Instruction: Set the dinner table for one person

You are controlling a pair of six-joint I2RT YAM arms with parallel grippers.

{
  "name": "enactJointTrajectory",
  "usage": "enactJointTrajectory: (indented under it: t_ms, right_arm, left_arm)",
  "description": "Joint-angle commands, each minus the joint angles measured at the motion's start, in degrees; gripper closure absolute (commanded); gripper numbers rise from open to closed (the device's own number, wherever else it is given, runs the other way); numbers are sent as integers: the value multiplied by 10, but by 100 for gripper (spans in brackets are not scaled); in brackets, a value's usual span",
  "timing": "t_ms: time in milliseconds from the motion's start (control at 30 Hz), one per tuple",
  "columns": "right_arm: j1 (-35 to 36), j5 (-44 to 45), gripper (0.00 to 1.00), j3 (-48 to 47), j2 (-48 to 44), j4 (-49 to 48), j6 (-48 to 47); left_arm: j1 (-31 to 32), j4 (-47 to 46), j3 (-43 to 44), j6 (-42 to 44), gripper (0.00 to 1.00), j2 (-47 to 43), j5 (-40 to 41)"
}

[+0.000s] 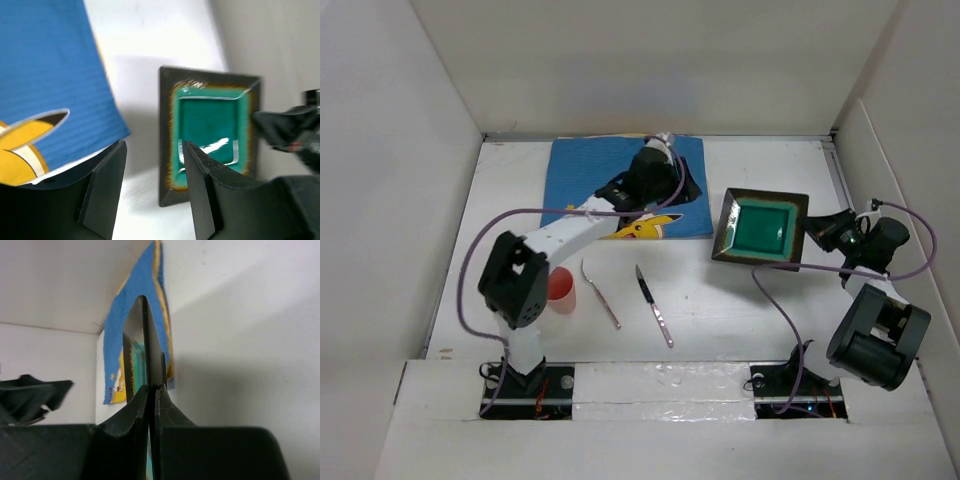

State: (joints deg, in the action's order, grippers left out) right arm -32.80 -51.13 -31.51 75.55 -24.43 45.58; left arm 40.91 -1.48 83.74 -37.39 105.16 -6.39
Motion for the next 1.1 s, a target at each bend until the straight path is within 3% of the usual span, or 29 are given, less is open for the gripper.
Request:
enactJointTrajectory:
  t_ms: [0,133,200,233,367,500,833,1067]
  right_arm:
    - [32,-82,100,-70,-15,-138,141]
    - [112,-42,100,-128,16,-173,194]
    - [186,13,100,-175,46,-174,206]
    - [186,13,100,-190,46,-178,212]
    - [296,104,100,-259,140,-272,285]
    - [372,155,100,-312,225,-302,308]
    - [488,242,100,-530,422,-237,298]
    - [530,302,100,-626,504,-201,296]
  left_arm:
    - [-15,-21,-23,4,53,-122,24]
    - [-21,-20,-68,6,52,-222,78]
    - [-21,-14,-109,7,51,-278,94]
    - [-21,-14,-109,7,51,-297,96]
    - [-21,11,-182,14,49,-403,106]
    - [-21,54,-231,29,48,-483,124]
    - [-26,197,-285,79,45,-683,226]
    - [-26,200,-344,89,44,-791,270]
